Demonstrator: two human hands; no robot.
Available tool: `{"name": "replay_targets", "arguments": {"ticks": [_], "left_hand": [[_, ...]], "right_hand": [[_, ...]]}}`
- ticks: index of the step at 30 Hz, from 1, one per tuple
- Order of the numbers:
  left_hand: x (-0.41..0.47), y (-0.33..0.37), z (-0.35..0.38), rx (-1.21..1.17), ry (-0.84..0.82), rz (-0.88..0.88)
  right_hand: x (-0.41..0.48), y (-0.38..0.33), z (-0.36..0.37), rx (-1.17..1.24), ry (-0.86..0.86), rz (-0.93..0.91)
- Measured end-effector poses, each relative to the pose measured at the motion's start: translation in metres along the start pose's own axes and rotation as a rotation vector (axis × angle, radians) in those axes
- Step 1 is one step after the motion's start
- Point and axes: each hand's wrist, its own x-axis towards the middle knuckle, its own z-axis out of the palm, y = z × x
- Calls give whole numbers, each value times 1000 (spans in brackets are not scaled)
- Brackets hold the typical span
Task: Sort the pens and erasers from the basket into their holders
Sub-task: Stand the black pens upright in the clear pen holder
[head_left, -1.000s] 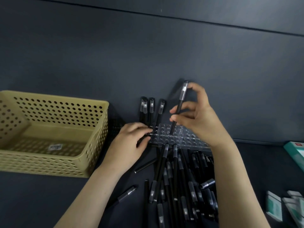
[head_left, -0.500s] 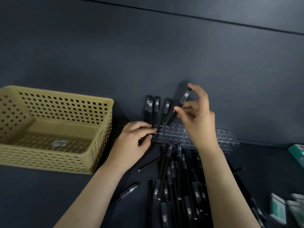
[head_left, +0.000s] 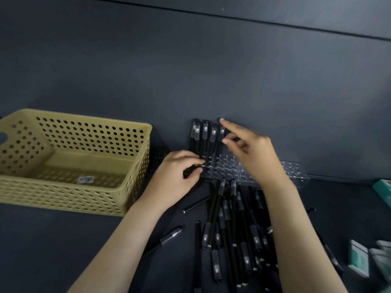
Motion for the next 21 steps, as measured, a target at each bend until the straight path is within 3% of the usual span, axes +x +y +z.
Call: {"name": "replay_targets", "arguments": {"ticks": [5,8,14,21], "left_hand": [[-14,21,-23,-72,-21,-77],[-43,27,-33,12,-158,-143],[-96,26,-41,288,-339,-331],[-105,30,-25,206,-191,-425]], "right_hand": [[-15,-20,-33,61,-126,149],[-45,-28,-43,49,-273,201],[-98,-27,-34,7,-302,261],[-124,-22,-22,-71,-339,195]]}}
